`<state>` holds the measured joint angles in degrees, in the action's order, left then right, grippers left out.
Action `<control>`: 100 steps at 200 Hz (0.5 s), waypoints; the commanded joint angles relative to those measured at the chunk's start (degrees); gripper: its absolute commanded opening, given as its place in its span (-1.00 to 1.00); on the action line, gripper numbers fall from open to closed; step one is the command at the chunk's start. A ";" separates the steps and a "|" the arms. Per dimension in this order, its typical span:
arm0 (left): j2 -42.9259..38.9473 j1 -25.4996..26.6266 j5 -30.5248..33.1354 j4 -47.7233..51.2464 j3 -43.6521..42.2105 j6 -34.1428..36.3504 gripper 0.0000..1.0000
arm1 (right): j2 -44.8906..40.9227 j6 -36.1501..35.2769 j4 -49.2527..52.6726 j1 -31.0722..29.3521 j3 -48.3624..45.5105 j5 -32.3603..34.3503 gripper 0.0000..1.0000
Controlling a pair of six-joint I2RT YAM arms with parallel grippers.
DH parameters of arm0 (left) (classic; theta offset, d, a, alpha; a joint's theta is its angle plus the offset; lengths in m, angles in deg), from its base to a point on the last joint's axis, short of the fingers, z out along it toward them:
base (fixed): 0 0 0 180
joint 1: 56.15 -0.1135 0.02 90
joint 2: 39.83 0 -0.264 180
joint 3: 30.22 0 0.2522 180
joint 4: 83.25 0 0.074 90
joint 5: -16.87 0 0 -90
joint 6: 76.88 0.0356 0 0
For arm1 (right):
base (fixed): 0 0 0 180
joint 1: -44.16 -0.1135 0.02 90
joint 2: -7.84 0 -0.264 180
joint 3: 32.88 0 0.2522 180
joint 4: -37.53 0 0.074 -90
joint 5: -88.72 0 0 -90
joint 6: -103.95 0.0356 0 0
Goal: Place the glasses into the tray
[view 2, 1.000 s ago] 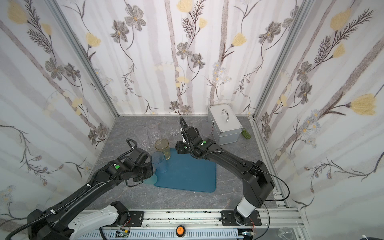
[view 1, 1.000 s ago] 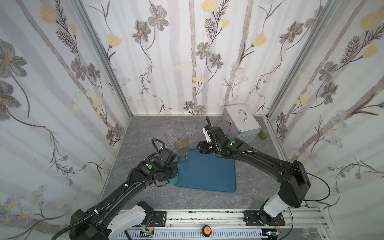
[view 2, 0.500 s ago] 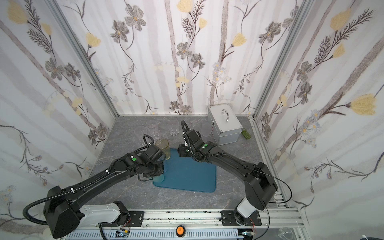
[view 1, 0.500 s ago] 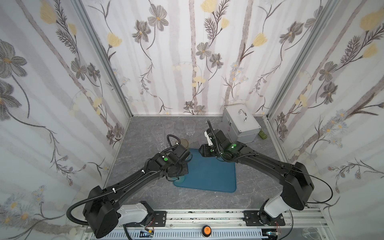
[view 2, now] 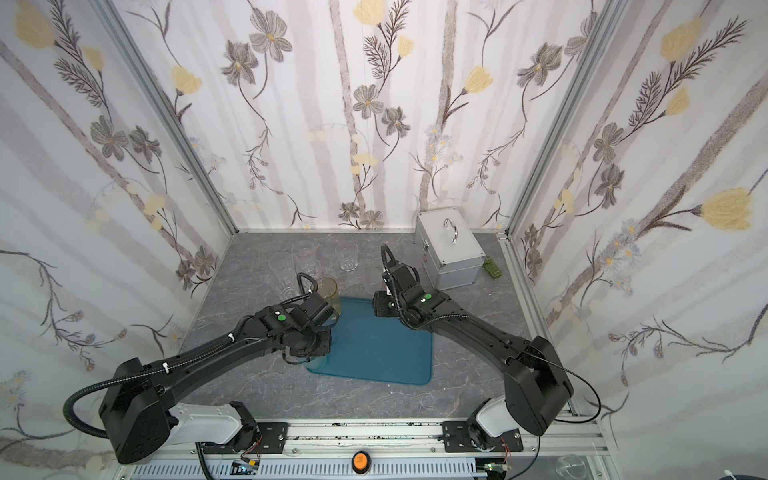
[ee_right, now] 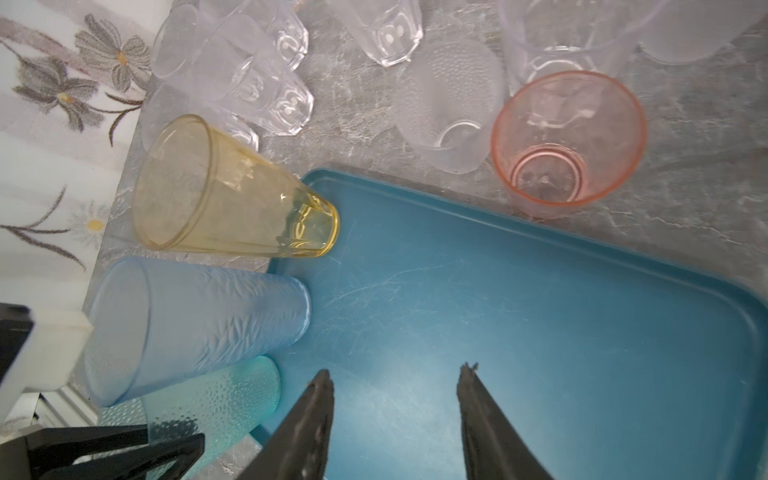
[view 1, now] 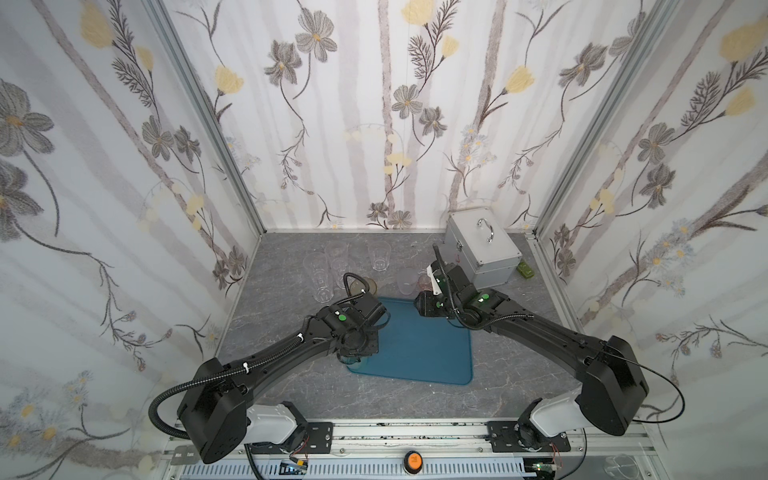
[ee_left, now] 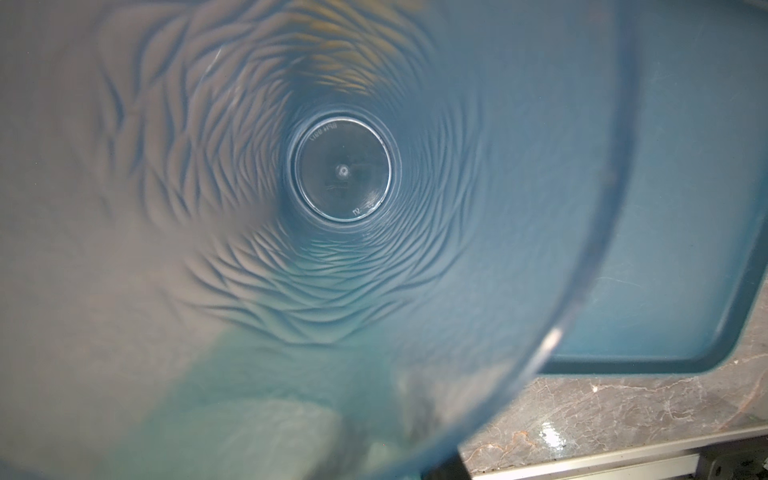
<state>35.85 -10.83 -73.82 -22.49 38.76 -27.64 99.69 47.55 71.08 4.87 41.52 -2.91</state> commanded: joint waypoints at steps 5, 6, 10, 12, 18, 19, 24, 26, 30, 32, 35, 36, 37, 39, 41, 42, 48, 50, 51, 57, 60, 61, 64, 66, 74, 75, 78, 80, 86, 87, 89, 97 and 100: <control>-0.92 0.03 -0.10 0.03 1.65 0.89 -0.31 | -2.92 -1.88 -0.23 4.34 -3.69 0.71 0.00; -0.90 0.03 -0.15 0.03 1.73 0.92 -0.30 | -3.00 -1.97 -0.12 4.59 -3.86 0.68 0.00; -1.02 0.03 -0.25 0.02 2.00 1.02 -0.27 | -3.35 -2.27 0.33 5.53 -4.57 0.77 0.00; -0.98 0.03 -0.25 0.08 2.22 1.20 -0.26 | -3.48 -2.41 0.58 5.97 -4.90 0.84 0.00; -1.12 0.04 -0.42 0.11 2.67 1.57 -0.22 | -3.81 -3.05 1.38 7.49 -5.71 1.07 0.00; -1.13 0.04 -0.44 0.11 2.73 1.65 -0.21 | -3.89 -3.17 1.56 7.70 -5.84 1.08 0.00; -1.24 0.02 -0.68 0.11 3.18 2.00 -0.18 | -4.15 -3.67 2.09 8.92 -6.57 1.35 0.01; -1.30 0.03 -0.77 0.11 3.32 2.11 -0.16 | -4.25 -3.86 2.36 9.48 -6.87 1.43 0.01; -1.49 -0.02 -0.98 0.11 3.67 2.37 -0.14 | -4.45 -4.24 2.81 10.45 -7.48 1.52 0.01; -1.58 -0.03 -1.11 0.11 3.84 2.42 -0.14 | -4.55 -4.40 2.93 10.85 -7.76 1.53 0.02; -1.69 -0.05 -1.34 0.11 4.15 2.62 -0.12 | -4.64 -4.75 3.15 11.63 -8.22 1.54 0.02; -1.77 -0.05 -1.47 0.11 4.26 2.66 -0.12 | -4.70 -4.81 3.19 11.84 -8.37 1.54 0.02; -1.85 -0.06 -1.53 0.06 4.40 2.68 -0.11 | -4.73 -4.92 3.26 12.11 -8.53 1.54 0.02; -1.94 -0.01 -1.76 0.03 4.66 2.76 -0.10 | -4.75 -5.06 3.35 12.54 -8.77 1.54 0.02; -2.07 -0.05 -1.97 0.02 4.86 2.89 -0.09 | -4.75 -5.24 3.46 13.00 -9.07 1.43 0.03; -2.14 -0.05 -2.09 0.02 4.97 2.97 -0.09 | -4.75 -5.27 3.48 13.27 -9.19 1.40 0.03; -2.64 -0.05 -2.63 0.02 5.67 3.40 -0.07 | -4.75 -5.73 3.43 14.77 -10.27 0.73 0.05; -2.77 -0.05 -2.71 0.02 5.92 3.55 -0.06 | -4.75 -5.85 3.35 15.43 -10.56 0.26 0.05; -2.88 -0.01 -2.73 0.02 5.98 3.65 -0.05 | -4.75 -5.93 3.29 15.62 -10.77 0.07 0.05; -3.32 -0.04 -2.83 0.03 6.63 4.23 -0.03 | -4.59 -6.24 2.71 17.45 -11.75 -1.88 0.07; -3.40 -0.07 -2.90 0.04 6.91 4.56 -0.01 | -4.47 -6.34 2.45 18.27 -12.15 -2.81 0.07; -3.37 -0.06 -2.95 0.07 7.00 4.68 0.00 | -4.44 -6.40 2.36 18.58 -12.31 -3.18 0.07; -3.35 -0.06 -3.03 0.10 7.31 5.09 0.01 | -4.28 -6.57 2.14 19.23 -12.65 -3.96 0.07; -4.51 -0.06 -3.01 0.11 7.54 5.36 0.03 | -4.24 -6.61 1.99 19.75 -12.96 -4.43 0.07; -5.73 -0.21 -3.61 0.11 8.26 6.30 0.06 | -3.69 -7.07 1.59 21.00 -13.73 -5.04 0.09; -5.90 -0.26 -3.66 0.11 8.34 6.39 0.06 | -3.61 -7.16 1.58 21.14 -13.81 -5.00 0.09; -6.38 -0.41 -3.90 0.11 8.52 6.71 0.07 | -3.28 -7.29 1.51 21.44 -13.94 -4.94 0.09; -6.70 -0.52 -4.06 0.11 8.72 6.80 0.08 | -2.98 -7.43 1.55 21.62 -14.07 -4.89 0.09; -7.61 -1.10 -4.43 0.11 9.05 7.13 0.10 | -2.10 -7.75 1.57 22.07 -14.33 -4.83 0.09; -7.68 -1.19 -4.46 0.11 9.12 7.24 0.10 | -1.98 -7.85 1.57 22.15 -14.37 -4.85 0.09; -8.03 -1.44 -4.55 0.11 9.25 7.33 0.11 | -1.60 -7.92 1.50 22.26 -14.51 -4.96 0.09; -8.96 -2.55 -4.72 0.11 9.91 8.17 0.13 | -0.84 -8.22 1.20 22.41 -14.72 -4.98 0.09; -9.23 -3.05 -4.70 0.11 10.17 8.54 0.13 | 0.56 -8.28 1.07 22.41 -14.77 -4.94 0.09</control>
<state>28.81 -11.77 -77.69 -22.53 47.20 -22.59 97.14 41.52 74.01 26.46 27.46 -5.70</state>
